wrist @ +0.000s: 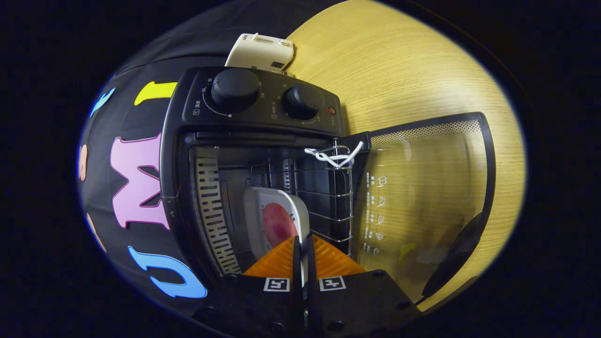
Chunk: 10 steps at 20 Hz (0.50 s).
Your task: Open the toaster oven, put the food inside, and close the toaster oven door.
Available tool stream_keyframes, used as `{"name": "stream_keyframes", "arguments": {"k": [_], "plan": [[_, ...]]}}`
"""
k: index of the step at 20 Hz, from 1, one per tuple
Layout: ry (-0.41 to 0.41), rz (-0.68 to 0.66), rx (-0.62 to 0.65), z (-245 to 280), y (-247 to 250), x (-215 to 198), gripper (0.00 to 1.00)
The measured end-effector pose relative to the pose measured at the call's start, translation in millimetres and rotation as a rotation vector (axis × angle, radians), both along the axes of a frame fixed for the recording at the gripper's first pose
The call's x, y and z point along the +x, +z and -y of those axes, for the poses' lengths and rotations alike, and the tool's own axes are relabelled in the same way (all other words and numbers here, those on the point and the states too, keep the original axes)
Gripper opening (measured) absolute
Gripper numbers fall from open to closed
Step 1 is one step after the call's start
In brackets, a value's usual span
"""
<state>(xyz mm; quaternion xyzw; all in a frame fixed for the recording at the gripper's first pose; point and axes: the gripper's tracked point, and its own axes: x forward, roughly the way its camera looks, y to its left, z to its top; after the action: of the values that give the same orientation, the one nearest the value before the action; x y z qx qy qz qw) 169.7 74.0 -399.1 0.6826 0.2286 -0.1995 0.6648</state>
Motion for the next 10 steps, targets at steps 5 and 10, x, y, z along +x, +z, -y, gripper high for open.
{"name": "stream_keyframes", "arguments": {"k": [5, 10], "plan": [[0.033, 0.037, 0.046, -7, 15, -3, 0.38], [0.088, 0.010, 0.013, -6, 25, -23, 0.91]]}}
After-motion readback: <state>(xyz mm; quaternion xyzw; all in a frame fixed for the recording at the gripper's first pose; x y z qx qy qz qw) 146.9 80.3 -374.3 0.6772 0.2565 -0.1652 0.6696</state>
